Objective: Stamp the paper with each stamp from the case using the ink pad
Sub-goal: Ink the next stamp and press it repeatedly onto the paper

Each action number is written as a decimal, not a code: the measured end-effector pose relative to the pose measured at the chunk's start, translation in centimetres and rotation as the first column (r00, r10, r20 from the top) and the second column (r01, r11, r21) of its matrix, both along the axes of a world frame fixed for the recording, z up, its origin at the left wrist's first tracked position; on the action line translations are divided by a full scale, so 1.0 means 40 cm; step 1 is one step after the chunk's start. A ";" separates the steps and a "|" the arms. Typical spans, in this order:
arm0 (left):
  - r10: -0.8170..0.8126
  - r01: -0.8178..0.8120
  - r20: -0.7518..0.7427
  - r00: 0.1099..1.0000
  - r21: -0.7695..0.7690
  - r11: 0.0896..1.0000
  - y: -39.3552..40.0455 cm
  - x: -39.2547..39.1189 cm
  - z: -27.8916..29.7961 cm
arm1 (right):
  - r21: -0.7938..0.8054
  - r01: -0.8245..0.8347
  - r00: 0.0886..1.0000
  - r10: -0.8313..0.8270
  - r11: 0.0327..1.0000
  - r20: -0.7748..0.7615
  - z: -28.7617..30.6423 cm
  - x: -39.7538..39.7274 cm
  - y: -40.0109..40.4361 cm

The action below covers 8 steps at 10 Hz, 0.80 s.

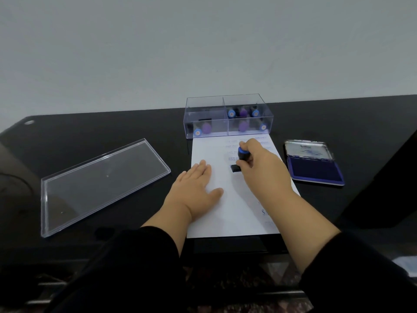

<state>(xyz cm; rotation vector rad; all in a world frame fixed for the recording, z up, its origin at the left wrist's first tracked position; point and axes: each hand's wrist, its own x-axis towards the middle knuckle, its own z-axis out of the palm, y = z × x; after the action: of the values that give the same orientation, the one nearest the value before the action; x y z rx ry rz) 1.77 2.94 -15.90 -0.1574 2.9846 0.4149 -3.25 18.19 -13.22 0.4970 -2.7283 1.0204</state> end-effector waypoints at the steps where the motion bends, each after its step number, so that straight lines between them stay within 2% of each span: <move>1: -0.002 0.002 -0.003 1.000 -0.004 1.000 -0.002 0.000 -0.001 | 0.022 -0.001 1.000 0.001 1.000 0.006 -0.005 -0.002 -0.004; 5: -0.004 0.004 0.008 1.000 -0.011 1.000 -0.002 0.000 -0.002 | 0.084 0.006 1.000 -0.007 0.996 0.009 -0.017 0.007 -0.011; 8: -0.005 0.005 0.008 1.000 -0.012 1.000 -0.003 0.004 -0.003 | 0.058 -0.009 1.000 0.008 0.998 0.010 -0.019 0.010 -0.009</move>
<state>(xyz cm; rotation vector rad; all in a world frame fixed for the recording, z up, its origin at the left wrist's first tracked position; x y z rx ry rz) 1.91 2.82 -16.02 -0.1527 2.9791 0.3950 -2.85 17.84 -13.99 0.5152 -2.7737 0.9500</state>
